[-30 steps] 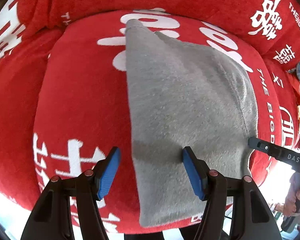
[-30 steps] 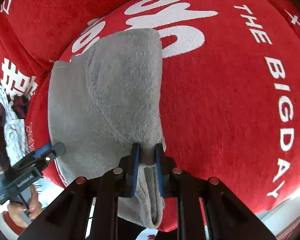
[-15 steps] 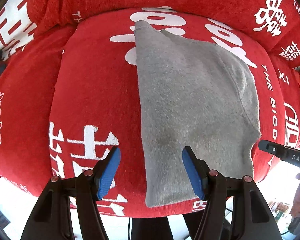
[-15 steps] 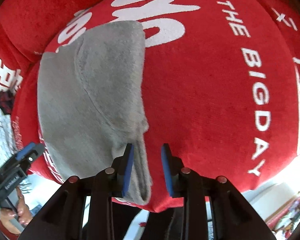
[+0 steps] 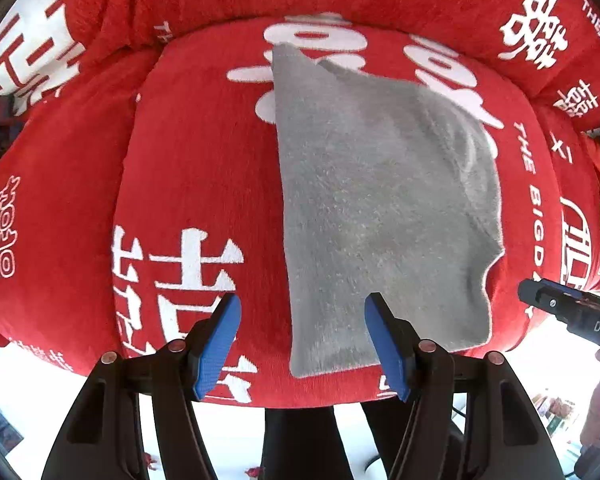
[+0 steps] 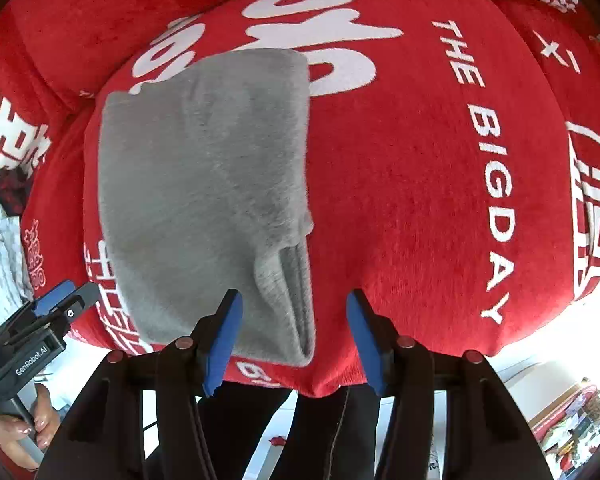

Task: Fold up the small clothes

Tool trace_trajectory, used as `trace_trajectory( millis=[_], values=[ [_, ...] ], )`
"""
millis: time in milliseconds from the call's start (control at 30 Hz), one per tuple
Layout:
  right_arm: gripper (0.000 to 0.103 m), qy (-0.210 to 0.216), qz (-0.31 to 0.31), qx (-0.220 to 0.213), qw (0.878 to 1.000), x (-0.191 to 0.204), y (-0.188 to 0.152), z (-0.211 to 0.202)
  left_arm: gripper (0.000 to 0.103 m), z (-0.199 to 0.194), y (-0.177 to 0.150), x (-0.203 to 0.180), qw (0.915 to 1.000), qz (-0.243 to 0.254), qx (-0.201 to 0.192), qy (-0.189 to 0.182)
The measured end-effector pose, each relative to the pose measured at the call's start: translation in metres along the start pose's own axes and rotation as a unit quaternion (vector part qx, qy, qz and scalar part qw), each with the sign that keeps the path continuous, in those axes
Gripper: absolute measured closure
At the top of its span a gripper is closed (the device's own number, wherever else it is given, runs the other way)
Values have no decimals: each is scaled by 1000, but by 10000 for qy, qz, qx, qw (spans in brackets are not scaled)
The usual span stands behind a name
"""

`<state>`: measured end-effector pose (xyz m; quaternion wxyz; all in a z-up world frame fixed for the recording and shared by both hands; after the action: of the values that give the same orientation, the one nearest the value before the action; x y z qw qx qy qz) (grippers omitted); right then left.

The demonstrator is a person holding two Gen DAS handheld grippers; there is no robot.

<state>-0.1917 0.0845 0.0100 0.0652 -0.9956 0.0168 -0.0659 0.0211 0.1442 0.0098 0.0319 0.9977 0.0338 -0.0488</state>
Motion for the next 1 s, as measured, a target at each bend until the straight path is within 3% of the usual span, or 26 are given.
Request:
trace_trajectory(
  millis=[33, 67, 100, 133, 200, 400, 600, 800, 1000],
  values=[
    [45, -11, -36, -29, 10000, 2, -2, -4, 29, -7, 0, 0, 10000, -6, -68, 14],
    [45, -13, -66, -60, 10000, 4, -4, -8, 10, -14, 0, 0, 9999, -37, -135, 18],
    [45, -15, -95, -97, 9999, 7, -5, -12, 4, -19, 1, 1, 9998, -68, -208, 23],
    [38, -7, -130, -156, 9998, 10, -6, -18, 2, -26, 3, 2, 9995, -93, -291, 28],
    [26, 18, -165, -270, 9995, 17, -7, -27, 2, -38, 4, 2, 9994, -103, -340, -29],
    [15, -246, -244, -574, 9977, 25, -8, -50, 2, -58, 8, 5, 9990, -136, -332, 255],
    [15, -601, -411, -1200, 9901, 31, -5, -80, 2, -77, 10, 9, 9957, 31, -487, 781],
    [15, -595, -353, -1253, 9897, 34, -6, -92, 2, -84, 6, 9, 9976, -121, -434, 534],
    [15, -628, -329, -1274, 9893, 38, -11, -99, 2, -95, 3, 8, 9965, -87, -459, 700]
  ],
)
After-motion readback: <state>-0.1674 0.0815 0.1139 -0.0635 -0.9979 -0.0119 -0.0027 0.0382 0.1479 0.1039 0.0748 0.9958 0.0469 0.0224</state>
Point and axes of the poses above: each gripper's, at about its wrist camera, not at the fingertips, and z roughly the way its jaws point, x to its left, y to its top, the point moved 8 cm from there along z, roughly the way its jaws point, and after that the axes turned 14 degrees about z, right-handed, at the moved point
